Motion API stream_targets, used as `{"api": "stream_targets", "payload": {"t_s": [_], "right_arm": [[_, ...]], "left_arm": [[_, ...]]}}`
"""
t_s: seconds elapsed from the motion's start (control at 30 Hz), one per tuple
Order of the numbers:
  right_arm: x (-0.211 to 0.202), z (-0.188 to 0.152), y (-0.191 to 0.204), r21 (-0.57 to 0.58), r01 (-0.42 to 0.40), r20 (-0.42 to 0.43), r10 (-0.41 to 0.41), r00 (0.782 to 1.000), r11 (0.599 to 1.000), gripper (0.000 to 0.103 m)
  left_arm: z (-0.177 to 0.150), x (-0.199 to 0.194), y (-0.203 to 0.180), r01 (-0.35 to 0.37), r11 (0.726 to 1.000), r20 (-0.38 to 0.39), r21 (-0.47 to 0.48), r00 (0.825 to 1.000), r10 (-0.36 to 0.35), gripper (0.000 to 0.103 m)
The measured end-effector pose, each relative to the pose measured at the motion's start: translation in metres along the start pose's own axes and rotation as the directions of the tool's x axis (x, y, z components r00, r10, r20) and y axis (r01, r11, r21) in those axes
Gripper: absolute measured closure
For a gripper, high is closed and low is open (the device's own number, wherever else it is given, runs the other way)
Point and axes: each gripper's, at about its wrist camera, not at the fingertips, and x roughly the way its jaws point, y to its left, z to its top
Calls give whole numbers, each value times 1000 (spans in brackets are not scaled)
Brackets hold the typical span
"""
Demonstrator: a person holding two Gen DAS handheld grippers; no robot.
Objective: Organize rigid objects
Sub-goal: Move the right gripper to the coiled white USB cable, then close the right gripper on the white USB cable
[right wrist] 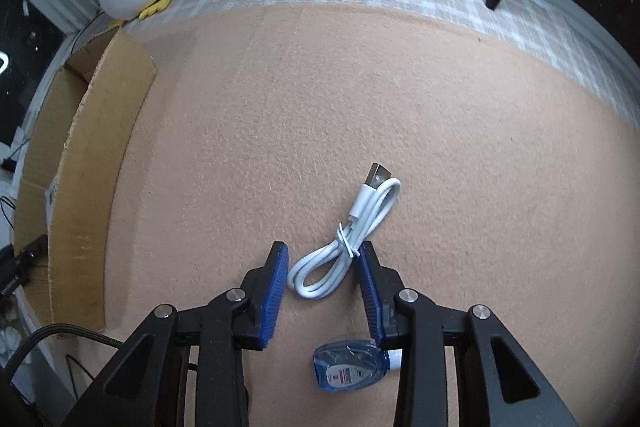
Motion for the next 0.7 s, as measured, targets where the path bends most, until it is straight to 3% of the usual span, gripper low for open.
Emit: {"api": "stream_targets", "payload": {"t_s": [0.27, 0.37, 0.7], "right_arm": [[5, 6, 9, -37, -18, 17, 18, 1000, 999, 72], [4, 7, 1, -3, -68, 20, 68, 998, 998, 85], [3, 2, 0, -4, -76, 23, 77, 997, 997, 86]], "left_arm": [[0, 0, 1, 0, 1000, -1, 1, 1000, 0, 84], [0, 0, 1, 0, 1000, 0, 0, 1000, 0, 84], [0, 0, 2, -1, 1000, 0, 1, 1000, 1, 84]]}}
